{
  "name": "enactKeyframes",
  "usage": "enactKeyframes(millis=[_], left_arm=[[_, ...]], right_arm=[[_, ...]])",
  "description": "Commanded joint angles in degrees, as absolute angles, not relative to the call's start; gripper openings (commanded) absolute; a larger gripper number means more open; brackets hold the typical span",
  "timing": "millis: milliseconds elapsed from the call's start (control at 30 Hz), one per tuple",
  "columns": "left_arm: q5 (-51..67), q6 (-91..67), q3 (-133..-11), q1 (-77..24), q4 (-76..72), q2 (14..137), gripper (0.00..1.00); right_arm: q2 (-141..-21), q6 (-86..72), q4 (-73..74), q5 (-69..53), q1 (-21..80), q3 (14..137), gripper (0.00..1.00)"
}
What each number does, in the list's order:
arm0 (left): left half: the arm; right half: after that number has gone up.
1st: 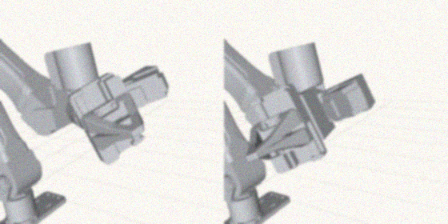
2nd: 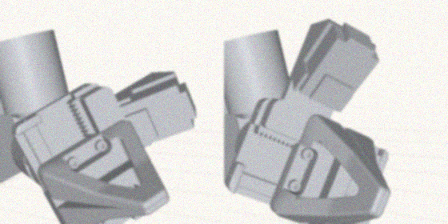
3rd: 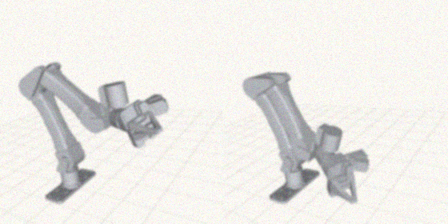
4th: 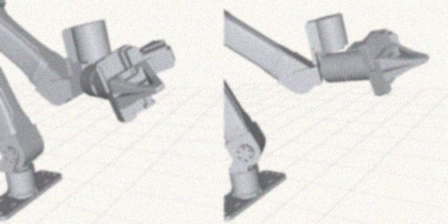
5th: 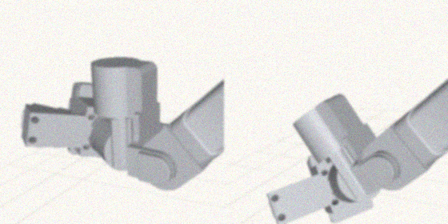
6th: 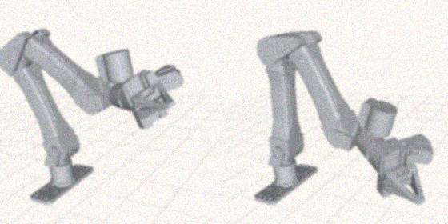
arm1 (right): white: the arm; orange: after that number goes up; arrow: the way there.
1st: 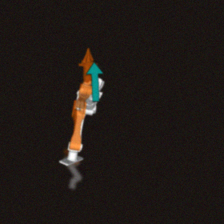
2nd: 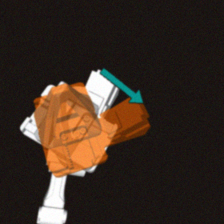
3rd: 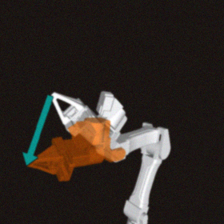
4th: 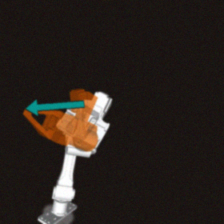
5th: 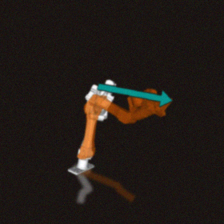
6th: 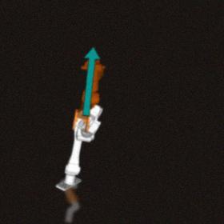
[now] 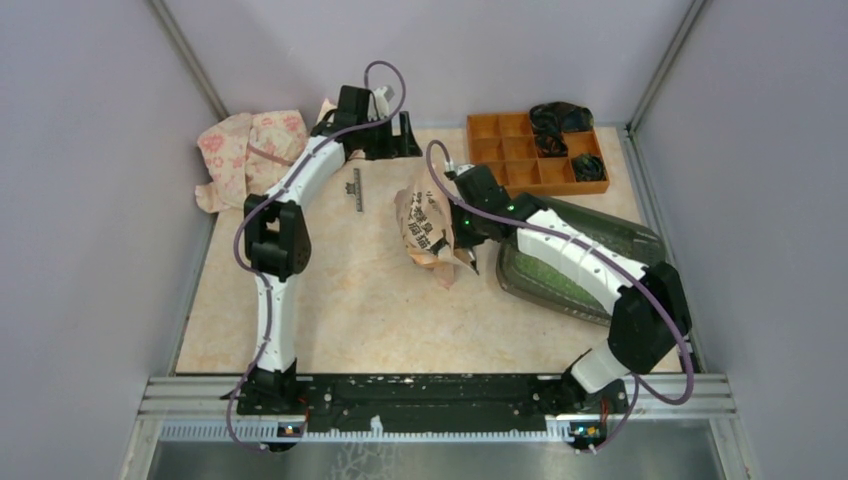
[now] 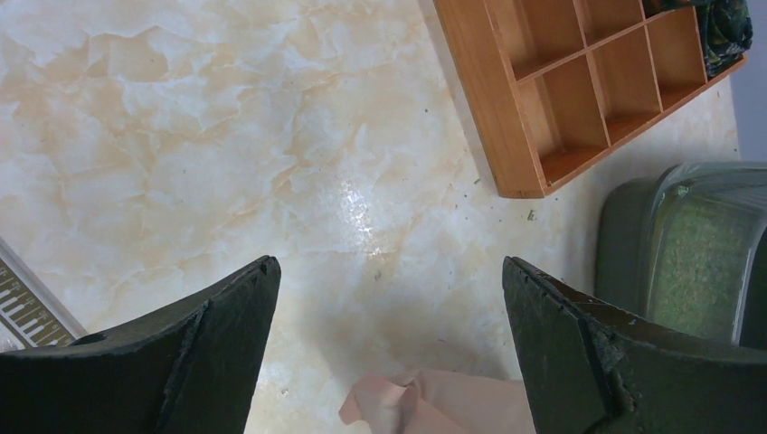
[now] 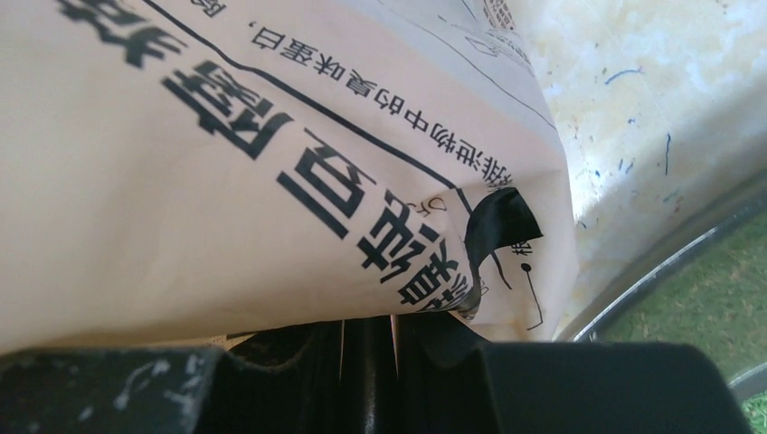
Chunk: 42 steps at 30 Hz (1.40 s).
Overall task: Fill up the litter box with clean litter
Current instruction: Move the cat litter bag to the center of the board.
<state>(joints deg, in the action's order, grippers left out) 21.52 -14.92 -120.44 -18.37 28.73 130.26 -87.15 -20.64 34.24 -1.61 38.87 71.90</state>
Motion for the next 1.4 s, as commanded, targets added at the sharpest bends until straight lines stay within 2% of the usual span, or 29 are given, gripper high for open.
enactKeyframes(millis=[0, 200, 367, 633, 800, 933, 1067, 1267, 1367], left_arm=[[23.0, -14.1, -118.4, -18.7, 29.1, 125.6, 0.98], [32.4, -12.5, -112.1, -19.9, 27.8, 118.6, 0.99], [42.9, -11.1, -98.3, -20.7, 22.1, 110.1, 0.99], [57.8, -20.4, -71.4, -19.9, -6.1, 100.7, 0.99], [65.2, -33.6, -57.7, -18.0, -32.7, 96.3, 0.99], [66.6, -33.8, -57.6, -18.0, -33.0, 97.0, 0.99], [58.9, -29.5, -58.0, -17.1, -26.5, 95.1, 0.99], [48.1, -22.5, -71.1, -16.3, -7.9, 96.8, 0.98], [47.1, -21.5, -77.3, -15.9, -1.7, 96.6, 0.98]], right_arm=[[-80.3, -20.1, 28.0, -4.0, 39.0, 71.4, 0.0], [-82.4, -17.5, 25.8, -6.0, 38.2, 69.0, 0.0], [-87.1, -16.0, 20.5, -13.6, 34.5, 68.7, 0.0], [-91.0, -13.4, 18.0, -28.2, 30.1, 70.4, 0.0], [-92.3, -12.2, 17.8, -31.7, 29.6, 70.9, 0.0], [-93.0, -12.0, 17.7, -30.4, 29.6, 71.1, 0.0], [-90.0, -11.0, 18.8, -25.9, 29.6, 69.8, 0.0], [-80.9, -11.2, 13.9, -20.3, 30.5, 60.2, 0.0], [-77.7, -12.5, 14.9, -23.6, 30.7, 58.5, 0.0]])
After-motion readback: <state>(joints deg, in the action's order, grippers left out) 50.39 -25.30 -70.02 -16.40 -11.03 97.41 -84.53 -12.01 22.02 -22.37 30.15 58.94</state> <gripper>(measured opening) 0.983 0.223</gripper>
